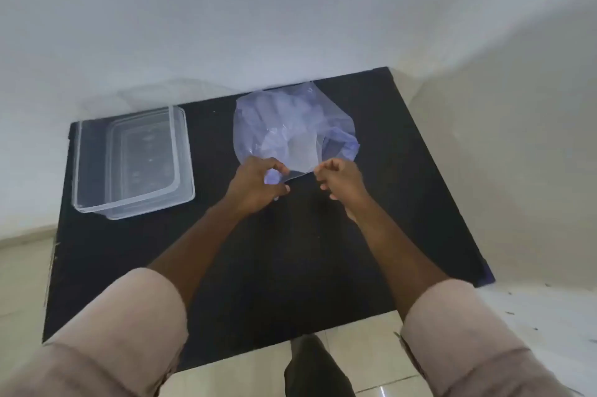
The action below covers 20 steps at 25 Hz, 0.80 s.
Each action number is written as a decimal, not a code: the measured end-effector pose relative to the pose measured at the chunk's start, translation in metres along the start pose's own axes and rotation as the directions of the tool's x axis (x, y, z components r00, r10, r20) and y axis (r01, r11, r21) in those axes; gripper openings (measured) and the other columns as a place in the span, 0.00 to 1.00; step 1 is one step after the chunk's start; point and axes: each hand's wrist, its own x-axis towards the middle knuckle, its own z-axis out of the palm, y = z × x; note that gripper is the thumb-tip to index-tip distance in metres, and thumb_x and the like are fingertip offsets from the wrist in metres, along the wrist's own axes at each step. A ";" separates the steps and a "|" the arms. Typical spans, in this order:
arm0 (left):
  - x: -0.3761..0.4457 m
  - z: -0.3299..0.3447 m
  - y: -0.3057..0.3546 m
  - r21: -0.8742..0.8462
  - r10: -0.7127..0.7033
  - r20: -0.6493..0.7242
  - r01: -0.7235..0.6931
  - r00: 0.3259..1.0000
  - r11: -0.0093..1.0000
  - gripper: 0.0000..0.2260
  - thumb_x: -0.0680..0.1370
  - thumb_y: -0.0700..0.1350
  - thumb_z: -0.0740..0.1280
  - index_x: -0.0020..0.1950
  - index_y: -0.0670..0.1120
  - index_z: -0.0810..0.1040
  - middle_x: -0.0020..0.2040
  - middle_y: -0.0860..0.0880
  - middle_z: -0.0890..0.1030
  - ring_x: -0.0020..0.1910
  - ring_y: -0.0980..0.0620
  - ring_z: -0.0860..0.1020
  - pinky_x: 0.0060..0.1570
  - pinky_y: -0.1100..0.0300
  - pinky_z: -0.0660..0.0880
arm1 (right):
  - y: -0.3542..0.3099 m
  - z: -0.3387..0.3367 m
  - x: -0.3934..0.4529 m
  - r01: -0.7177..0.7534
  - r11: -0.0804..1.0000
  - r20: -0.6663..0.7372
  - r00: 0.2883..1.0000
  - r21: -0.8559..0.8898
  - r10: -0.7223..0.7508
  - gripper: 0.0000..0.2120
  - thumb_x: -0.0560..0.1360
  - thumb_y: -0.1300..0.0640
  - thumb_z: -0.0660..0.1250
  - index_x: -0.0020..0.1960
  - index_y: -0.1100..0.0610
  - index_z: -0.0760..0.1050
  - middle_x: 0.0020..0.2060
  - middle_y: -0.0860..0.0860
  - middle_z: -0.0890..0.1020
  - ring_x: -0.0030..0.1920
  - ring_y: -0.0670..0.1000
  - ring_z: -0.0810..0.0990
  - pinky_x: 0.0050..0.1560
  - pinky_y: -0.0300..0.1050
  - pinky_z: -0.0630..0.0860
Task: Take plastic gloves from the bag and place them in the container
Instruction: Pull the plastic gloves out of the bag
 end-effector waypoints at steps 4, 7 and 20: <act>0.026 0.028 -0.003 0.466 -0.080 -0.046 0.092 0.996 0.880 0.23 0.70 0.55 0.72 0.64 0.62 0.74 0.78 0.45 0.51 0.74 0.37 0.54 0.69 0.37 0.58 | -0.008 0.007 0.063 -0.050 0.946 -0.184 0.983 -0.319 -0.010 0.10 0.73 0.50 0.66 0.44 0.57 0.77 0.43 0.56 0.81 0.42 0.55 0.80 0.39 0.47 0.72; 0.046 0.032 -0.008 0.519 -0.089 -0.085 0.120 0.992 0.846 0.26 0.71 0.53 0.71 0.68 0.62 0.70 0.79 0.44 0.47 0.75 0.36 0.52 0.69 0.38 0.56 | -0.016 0.022 0.089 -0.066 0.891 -0.187 0.982 -0.449 -0.022 0.22 0.74 0.45 0.66 0.61 0.58 0.74 0.53 0.56 0.80 0.53 0.58 0.80 0.43 0.48 0.74; 0.061 0.023 -0.014 0.407 0.064 -0.168 0.010 0.984 0.913 0.23 0.71 0.50 0.70 0.66 0.54 0.73 0.67 0.46 0.72 0.67 0.43 0.68 0.64 0.44 0.65 | -0.002 0.036 0.120 -0.200 0.950 -0.261 0.956 -0.241 0.136 0.34 0.60 0.40 0.70 0.59 0.60 0.74 0.50 0.55 0.81 0.48 0.58 0.81 0.45 0.54 0.81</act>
